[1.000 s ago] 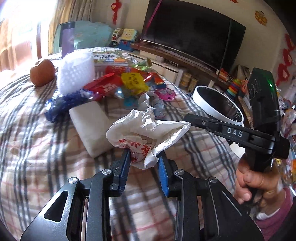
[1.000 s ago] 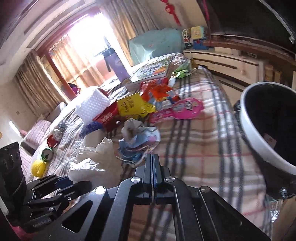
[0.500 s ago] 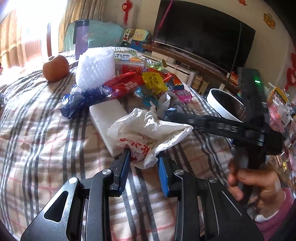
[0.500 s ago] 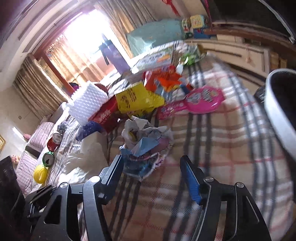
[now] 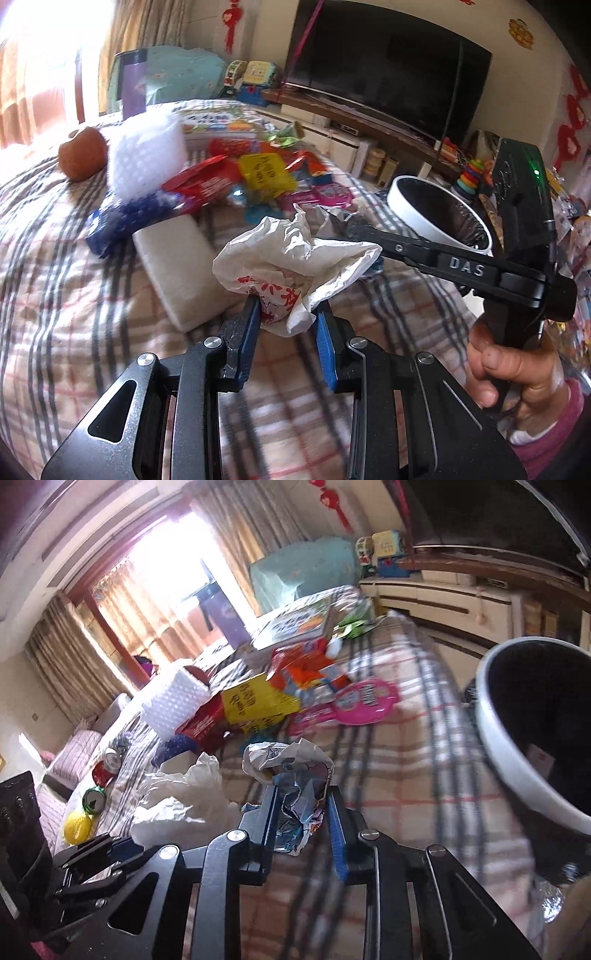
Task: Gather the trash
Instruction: 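Carry the tissue and crumpled paper over the trash bin with both tools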
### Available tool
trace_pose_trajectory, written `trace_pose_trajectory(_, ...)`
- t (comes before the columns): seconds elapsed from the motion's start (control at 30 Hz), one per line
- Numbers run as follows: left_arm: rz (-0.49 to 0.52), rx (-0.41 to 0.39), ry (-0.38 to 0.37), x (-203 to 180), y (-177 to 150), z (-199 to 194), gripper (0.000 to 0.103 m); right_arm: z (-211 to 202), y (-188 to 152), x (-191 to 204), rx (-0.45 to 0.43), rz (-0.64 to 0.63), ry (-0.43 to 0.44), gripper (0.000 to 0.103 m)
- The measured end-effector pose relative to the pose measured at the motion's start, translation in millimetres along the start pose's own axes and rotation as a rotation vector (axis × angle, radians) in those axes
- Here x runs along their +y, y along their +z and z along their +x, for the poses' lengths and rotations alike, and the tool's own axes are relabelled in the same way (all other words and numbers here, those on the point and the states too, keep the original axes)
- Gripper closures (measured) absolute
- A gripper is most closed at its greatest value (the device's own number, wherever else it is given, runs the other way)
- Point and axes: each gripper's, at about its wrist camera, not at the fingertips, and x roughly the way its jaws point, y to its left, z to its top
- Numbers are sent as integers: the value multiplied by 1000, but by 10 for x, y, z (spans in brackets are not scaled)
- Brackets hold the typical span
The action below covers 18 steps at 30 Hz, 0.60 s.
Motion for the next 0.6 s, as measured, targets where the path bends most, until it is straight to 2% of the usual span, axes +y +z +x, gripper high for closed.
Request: trace_pose_trajectory(0.6,121,15,-106,-692,315,313,75,-832,25,-610,-128,101,-97,77)
